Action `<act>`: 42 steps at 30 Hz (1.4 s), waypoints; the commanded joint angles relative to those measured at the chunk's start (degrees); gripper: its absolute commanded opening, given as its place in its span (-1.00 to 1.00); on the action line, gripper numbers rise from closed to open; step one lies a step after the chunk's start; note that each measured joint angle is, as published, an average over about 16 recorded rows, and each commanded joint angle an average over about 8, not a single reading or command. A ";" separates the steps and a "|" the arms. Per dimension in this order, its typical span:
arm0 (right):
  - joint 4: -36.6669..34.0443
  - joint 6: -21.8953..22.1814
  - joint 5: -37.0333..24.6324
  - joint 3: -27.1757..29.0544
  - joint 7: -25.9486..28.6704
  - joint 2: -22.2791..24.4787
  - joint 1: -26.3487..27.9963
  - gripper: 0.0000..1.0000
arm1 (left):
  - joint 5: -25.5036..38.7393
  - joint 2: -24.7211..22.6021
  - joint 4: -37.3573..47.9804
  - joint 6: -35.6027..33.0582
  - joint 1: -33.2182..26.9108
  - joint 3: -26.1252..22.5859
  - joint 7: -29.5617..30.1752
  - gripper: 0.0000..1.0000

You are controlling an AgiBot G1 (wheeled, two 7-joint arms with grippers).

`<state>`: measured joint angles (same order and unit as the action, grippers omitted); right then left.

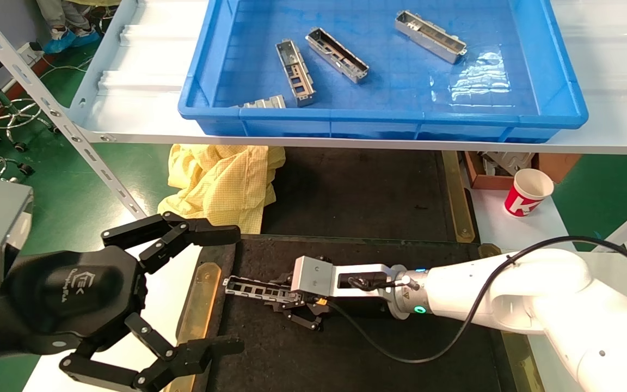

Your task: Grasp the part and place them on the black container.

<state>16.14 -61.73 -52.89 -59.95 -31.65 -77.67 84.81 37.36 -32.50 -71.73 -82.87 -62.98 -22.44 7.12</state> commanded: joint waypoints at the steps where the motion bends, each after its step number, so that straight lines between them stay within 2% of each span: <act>1: -0.32 -0.04 0.53 -0.11 -0.45 0.09 0.30 1.00 | 0.00 0.00 0.00 0.00 0.00 0.00 0.00 1.00; 5: -1.61 -2.11 1.60 0.00 -1.18 0.39 1.20 1.00 | 0.00 0.00 0.00 0.00 0.00 0.00 0.00 1.00; 9: -3.15 -6.08 2.86 0.38 -1.56 1.08 2.25 1.00 | 0.00 0.00 0.00 0.00 0.00 0.00 0.00 1.00; 19: -7.94 -23.23 9.32 3.81 1.34 6.29 2.99 1.00 | -0.01 0.00 0.00 0.00 0.00 0.00 0.00 1.00; 22: -9.06 -26.74 11.17 4.88 2.36 7.85 2.61 1.00 | -0.01 0.01 0.01 0.01 0.01 0.00 0.00 1.00; 26: -9.64 -28.49 12.23 5.44 2.75 8.63 2.33 1.00 | -0.02 0.01 0.02 0.01 0.01 0.01 -0.01 1.00; 33: -8.38 -27.04 11.64 5.50 2.81 8.33 2.09 1.00 | -0.02 0.01 0.02 0.01 0.01 0.00 -0.01 1.00; 42: -0.07 -26.67 11.59 10.36 7.81 12.68 -1.12 1.00 | -0.02 0.01 0.03 0.01 0.01 0.00 -0.01 1.00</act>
<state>16.07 -88.41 -41.30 -49.59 -23.84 -64.98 83.69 37.34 -32.49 -71.71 -82.87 -62.97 -22.44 7.11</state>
